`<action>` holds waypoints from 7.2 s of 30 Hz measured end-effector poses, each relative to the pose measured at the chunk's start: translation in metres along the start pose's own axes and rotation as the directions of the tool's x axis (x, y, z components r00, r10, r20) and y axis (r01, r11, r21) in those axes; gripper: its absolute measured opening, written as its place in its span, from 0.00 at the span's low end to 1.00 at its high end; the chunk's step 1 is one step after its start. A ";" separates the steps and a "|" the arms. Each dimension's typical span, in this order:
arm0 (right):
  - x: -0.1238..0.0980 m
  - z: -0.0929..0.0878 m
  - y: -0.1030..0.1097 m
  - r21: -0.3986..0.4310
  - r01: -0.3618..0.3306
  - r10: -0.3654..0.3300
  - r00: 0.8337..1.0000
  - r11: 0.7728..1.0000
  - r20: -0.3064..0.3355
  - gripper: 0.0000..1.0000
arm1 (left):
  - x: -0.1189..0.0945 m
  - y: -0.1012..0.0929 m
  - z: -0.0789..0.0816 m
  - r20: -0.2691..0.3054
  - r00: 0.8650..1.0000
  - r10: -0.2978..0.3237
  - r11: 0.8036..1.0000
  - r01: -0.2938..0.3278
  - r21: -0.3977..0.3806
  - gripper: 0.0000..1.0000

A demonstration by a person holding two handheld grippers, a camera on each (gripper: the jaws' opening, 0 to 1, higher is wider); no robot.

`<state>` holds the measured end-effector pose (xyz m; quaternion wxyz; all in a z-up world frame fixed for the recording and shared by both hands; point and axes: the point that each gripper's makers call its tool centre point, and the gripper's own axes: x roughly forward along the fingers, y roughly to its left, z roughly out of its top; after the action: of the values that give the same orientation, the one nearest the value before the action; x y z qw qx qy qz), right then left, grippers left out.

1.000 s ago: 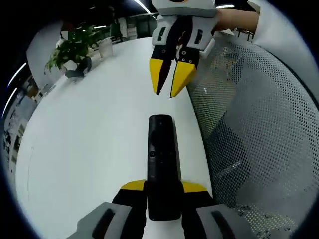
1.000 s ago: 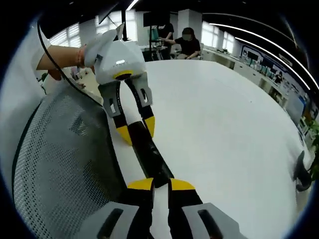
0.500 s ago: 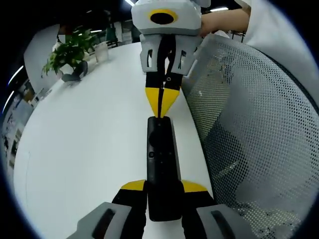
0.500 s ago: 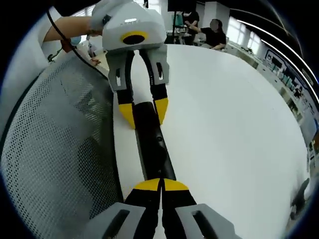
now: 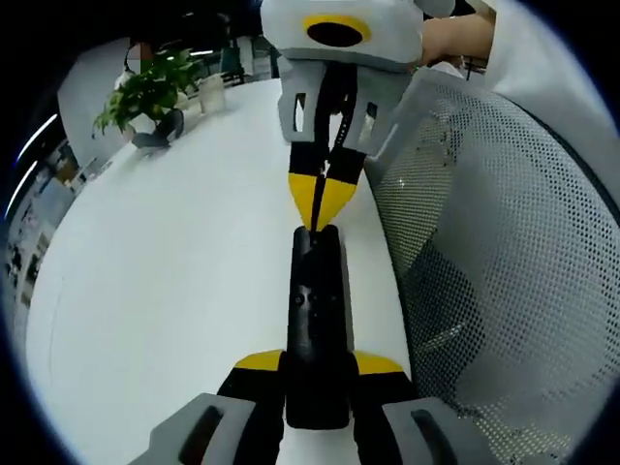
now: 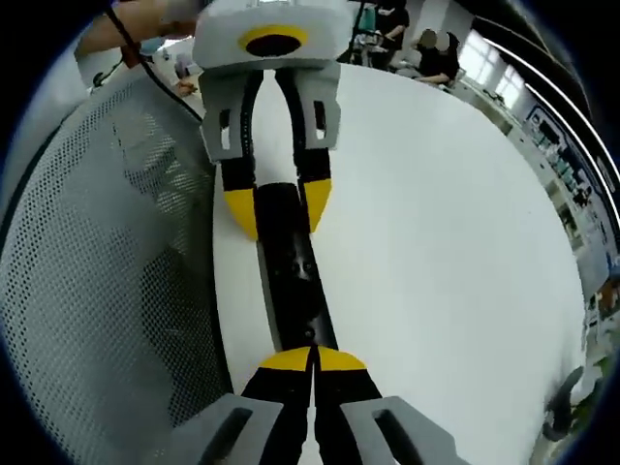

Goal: Press the specified remote control buttons in sequence, fully releasing each button before pressing the next.

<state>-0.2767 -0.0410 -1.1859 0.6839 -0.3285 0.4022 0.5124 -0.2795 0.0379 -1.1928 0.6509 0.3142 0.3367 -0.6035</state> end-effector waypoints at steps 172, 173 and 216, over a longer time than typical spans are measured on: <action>0.018 0.039 0.016 -0.176 -0.030 0.050 0.993 0.984 0.109 0.01 | 0.000 0.001 -0.002 -0.027 1.000 -0.008 1.000 0.009 0.014 0.23; 0.017 0.039 0.017 -0.179 -0.032 0.052 0.993 0.983 0.109 0.00 | 0.000 0.001 -0.002 -0.026 1.000 -0.007 1.000 0.008 0.014 0.22; 0.013 0.028 0.013 -0.090 -0.054 0.057 0.998 0.994 0.032 0.00 | -0.001 -0.001 -0.002 -0.038 0.999 -0.006 1.000 0.006 -0.002 0.23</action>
<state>-0.2808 -0.0074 -1.1850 0.6609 -0.3385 0.3760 0.5543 -0.2804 0.0403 -1.1936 0.6430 0.3242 0.3503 -0.5990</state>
